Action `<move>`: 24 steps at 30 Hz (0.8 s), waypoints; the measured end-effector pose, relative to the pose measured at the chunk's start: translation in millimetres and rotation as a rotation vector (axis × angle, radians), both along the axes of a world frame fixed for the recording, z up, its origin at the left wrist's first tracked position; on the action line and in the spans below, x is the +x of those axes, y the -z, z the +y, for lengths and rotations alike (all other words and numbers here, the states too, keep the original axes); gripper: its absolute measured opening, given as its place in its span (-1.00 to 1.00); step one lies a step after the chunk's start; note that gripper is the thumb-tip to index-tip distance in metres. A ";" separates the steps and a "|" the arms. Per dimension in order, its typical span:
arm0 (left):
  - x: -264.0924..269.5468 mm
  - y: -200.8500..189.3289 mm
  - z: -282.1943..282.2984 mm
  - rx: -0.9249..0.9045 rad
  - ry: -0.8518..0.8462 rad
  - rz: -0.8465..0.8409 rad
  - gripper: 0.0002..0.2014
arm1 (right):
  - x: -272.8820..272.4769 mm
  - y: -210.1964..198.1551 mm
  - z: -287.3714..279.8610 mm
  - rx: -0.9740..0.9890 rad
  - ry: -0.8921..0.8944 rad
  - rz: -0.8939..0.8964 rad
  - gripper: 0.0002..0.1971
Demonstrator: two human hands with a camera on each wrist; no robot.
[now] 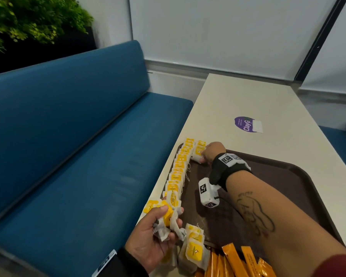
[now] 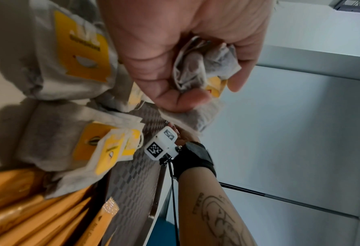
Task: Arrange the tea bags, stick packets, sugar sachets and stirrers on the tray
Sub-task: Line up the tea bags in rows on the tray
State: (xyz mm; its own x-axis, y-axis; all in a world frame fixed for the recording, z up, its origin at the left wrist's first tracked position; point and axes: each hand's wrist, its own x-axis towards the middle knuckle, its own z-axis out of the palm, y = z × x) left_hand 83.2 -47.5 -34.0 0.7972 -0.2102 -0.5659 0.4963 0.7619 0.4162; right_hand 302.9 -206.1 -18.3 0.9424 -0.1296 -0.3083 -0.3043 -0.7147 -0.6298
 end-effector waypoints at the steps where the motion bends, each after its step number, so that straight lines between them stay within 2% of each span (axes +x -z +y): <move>1: -0.5 0.2 -0.1 0.002 0.004 -0.003 -0.48 | 3.3 -0.1 -0.9 0.092 0.055 0.047 -0.58; 2: -1.1 0.8 0.1 0.002 0.006 -0.006 -0.48 | 4.7 2.9 -4.7 0.164 0.071 -0.018 -0.63; 4: -1.7 1.6 0.3 -0.002 0.015 -0.011 -0.56 | 3.6 5.1 -7.2 0.214 0.108 -0.012 -0.68; 6: -2.6 0.5 0.7 -0.008 0.033 -0.022 -0.65 | 1.1 2.8 -12.8 0.229 0.142 -0.038 -0.64; 9: -1.6 -4.8 -0.7 0.003 0.037 -0.052 -0.66 | -15.4 -11.5 -18.3 0.305 0.166 -0.111 -0.63; 13: 2.1 -10.3 -3.8 0.004 0.030 -0.088 -0.59 | -72.8 -39.4 -20.0 0.484 -0.101 -0.038 -0.84; 15: 3.3 -13.2 -5.9 -0.010 0.042 -0.103 -0.61 | -111.2 -48.5 -19.4 0.493 -0.277 0.029 -0.90; 17: 3.1 -15.9 -9.1 -0.010 0.040 -0.113 -0.64 | -147.9 -51.5 -20.3 0.494 -0.372 0.071 -0.90; 20: 1.2 -17.5 -14.3 -0.004 0.026 -0.141 -0.68 | -191.0 -51.9 -19.6 0.495 -0.409 0.064 -0.83; 24: -5.4 -18.4 -22.7 0.032 0.046 -0.188 -0.60 | -226.8 -39.0 -15.3 0.471 -0.342 -0.091 -0.74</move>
